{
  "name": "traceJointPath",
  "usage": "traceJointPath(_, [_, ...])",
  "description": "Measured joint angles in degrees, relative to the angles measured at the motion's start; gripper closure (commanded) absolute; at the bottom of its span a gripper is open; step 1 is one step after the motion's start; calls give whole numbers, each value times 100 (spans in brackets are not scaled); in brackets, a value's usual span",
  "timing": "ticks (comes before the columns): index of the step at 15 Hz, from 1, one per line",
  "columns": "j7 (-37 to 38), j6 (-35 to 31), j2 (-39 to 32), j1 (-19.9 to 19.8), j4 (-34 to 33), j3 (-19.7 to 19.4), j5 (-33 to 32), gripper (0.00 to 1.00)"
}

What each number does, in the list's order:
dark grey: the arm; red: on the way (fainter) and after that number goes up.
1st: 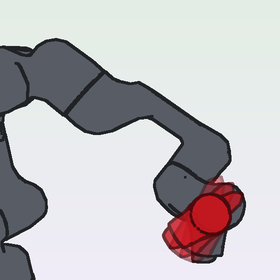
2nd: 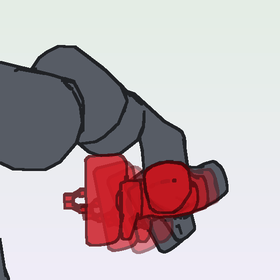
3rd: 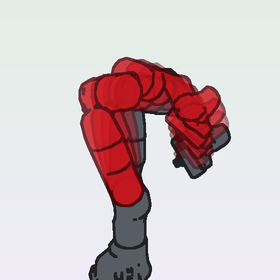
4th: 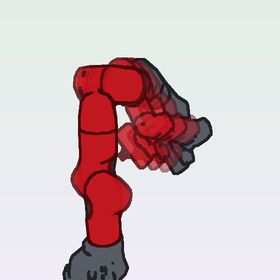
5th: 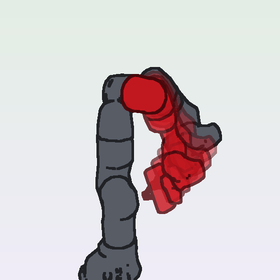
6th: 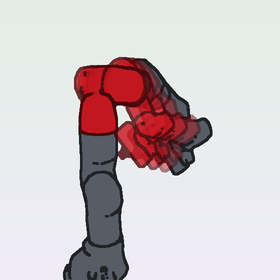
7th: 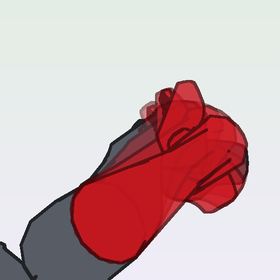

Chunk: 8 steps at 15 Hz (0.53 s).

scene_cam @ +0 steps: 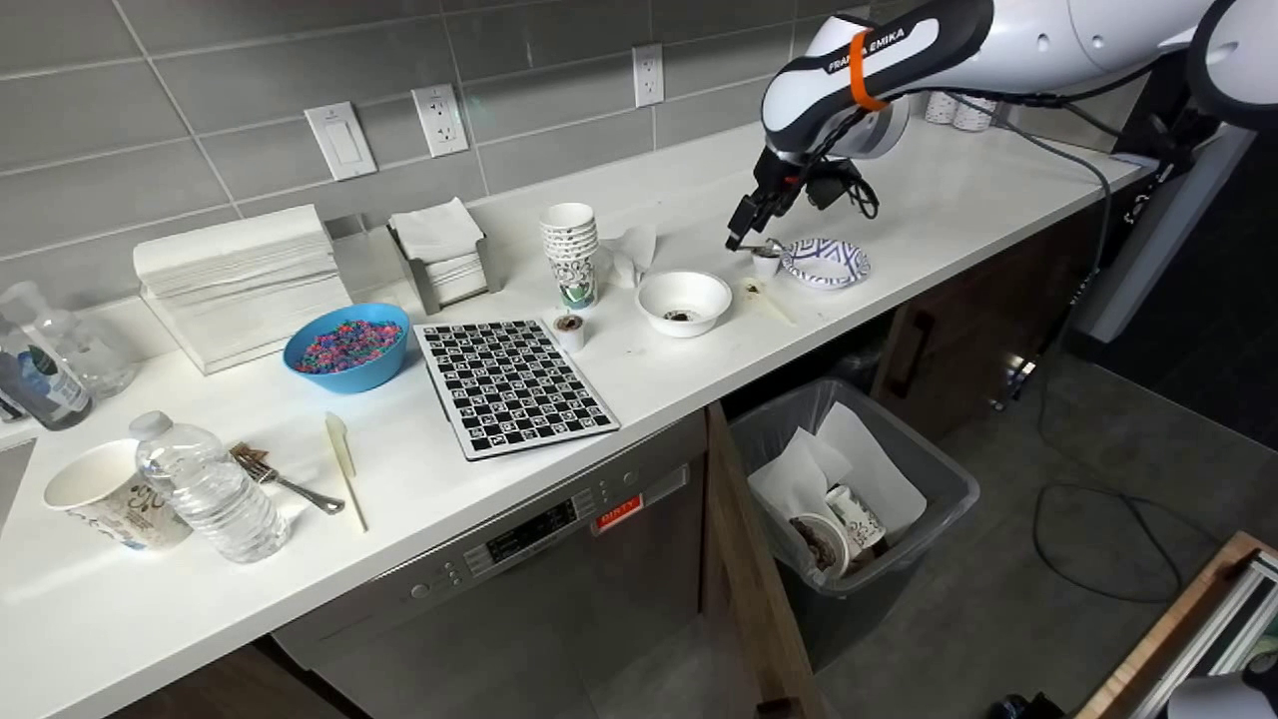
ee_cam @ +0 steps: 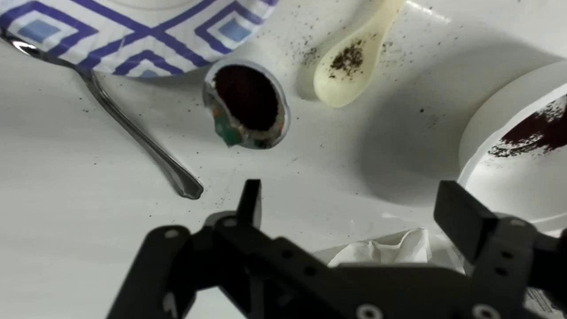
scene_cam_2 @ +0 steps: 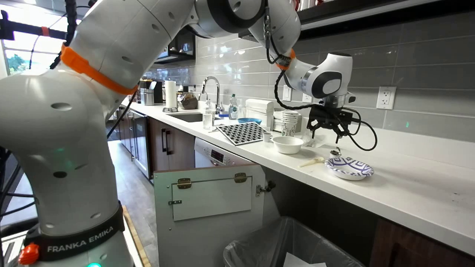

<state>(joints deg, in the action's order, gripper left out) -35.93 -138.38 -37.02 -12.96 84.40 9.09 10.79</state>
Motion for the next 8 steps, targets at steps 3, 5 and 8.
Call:
traceJointPath(3, [-2, -14, 1, 2, -16, -2, -4, 0])
traceJointPath(5, [-2, -14, 1, 2, -16, -4, -4, 0])
traceJointPath(8, [112, 208, 4, 35, -53, -64, -57, 0])
